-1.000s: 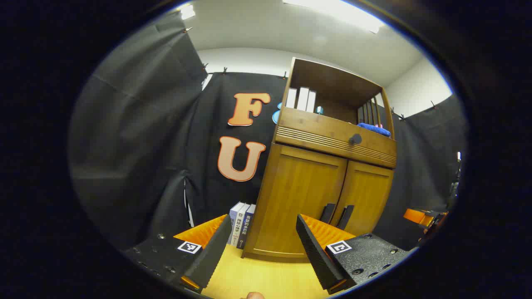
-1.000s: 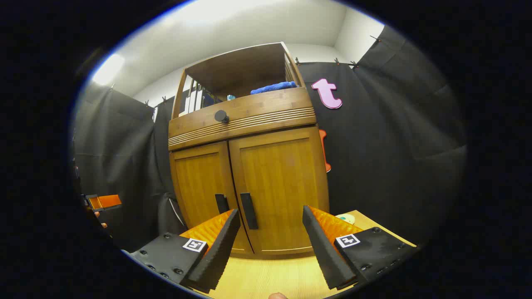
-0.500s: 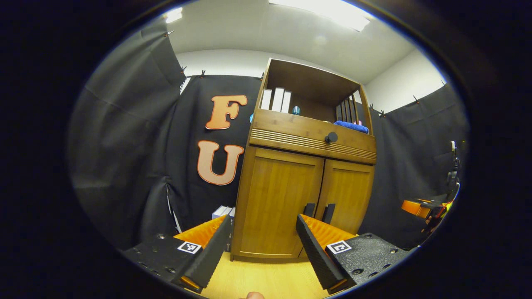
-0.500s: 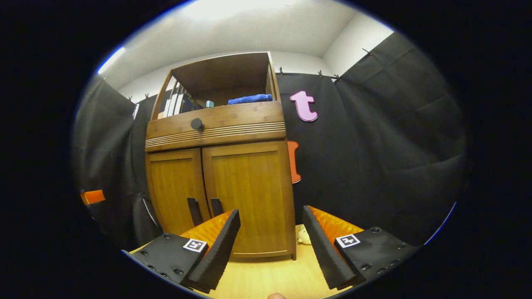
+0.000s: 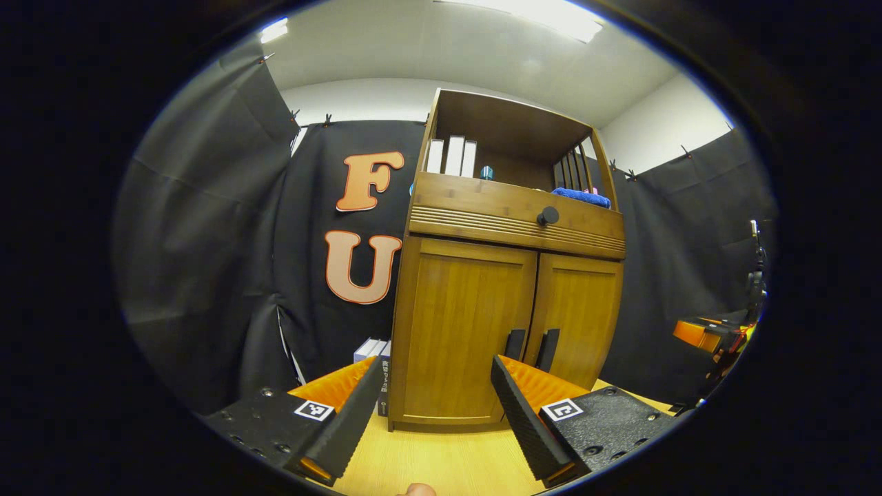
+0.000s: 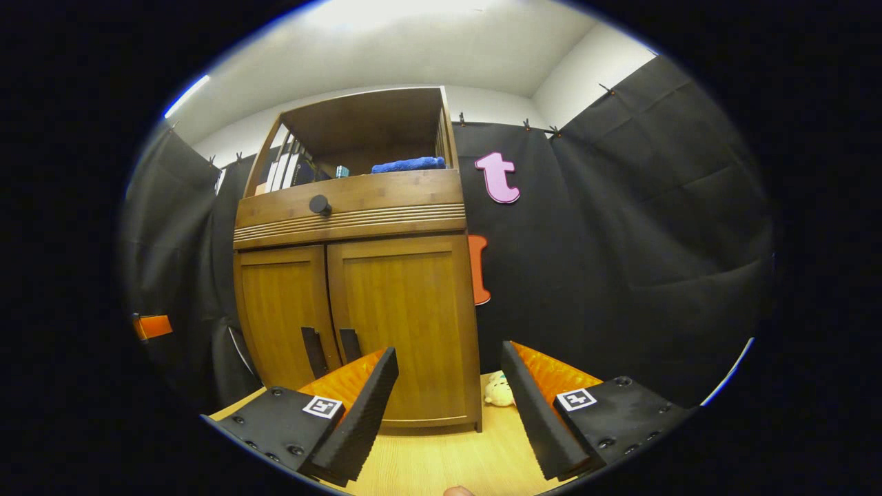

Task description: Open the right door of the double-door shoe cabinet with the right hand, and open the left door with the left hand.

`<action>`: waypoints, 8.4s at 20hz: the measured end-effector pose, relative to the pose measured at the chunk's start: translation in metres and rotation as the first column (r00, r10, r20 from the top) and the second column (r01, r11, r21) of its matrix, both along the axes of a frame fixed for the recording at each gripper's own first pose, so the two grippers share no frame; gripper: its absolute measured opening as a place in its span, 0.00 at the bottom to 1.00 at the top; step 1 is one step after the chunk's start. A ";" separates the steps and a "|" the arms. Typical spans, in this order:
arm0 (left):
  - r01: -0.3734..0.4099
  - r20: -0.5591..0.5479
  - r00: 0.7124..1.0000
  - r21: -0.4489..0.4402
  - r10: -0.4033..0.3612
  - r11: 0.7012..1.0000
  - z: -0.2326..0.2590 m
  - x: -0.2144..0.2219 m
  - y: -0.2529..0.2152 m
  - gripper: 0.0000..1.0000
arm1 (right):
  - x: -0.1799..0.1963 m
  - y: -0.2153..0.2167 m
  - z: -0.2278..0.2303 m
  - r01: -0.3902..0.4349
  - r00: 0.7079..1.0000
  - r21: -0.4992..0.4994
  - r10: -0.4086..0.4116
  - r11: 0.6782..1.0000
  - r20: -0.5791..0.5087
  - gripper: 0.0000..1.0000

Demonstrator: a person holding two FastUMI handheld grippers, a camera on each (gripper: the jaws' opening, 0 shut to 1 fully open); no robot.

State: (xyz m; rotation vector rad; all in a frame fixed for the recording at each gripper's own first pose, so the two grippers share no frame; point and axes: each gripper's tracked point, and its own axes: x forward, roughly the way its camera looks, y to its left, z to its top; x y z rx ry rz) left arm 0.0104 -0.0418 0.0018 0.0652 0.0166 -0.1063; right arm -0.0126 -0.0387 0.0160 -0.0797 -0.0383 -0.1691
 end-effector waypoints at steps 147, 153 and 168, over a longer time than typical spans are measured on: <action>0.054 -0.145 0.988 0.065 -0.044 0.996 -0.164 0.244 -0.158 0.92 | -0.083 -0.199 0.021 0.144 0.986 -0.083 -0.136 0.986 0.091 0.99; 0.101 -0.166 0.981 0.014 -0.098 0.995 -0.169 0.246 -0.168 0.58 | -0.083 -0.188 0.023 0.134 0.987 -0.091 -0.125 0.987 0.099 0.94; 0.146 -0.184 0.973 0.039 -0.137 0.989 -0.170 0.245 -0.172 0.26 | -0.088 -0.173 0.017 0.132 0.989 -0.118 -0.123 0.984 0.086 0.99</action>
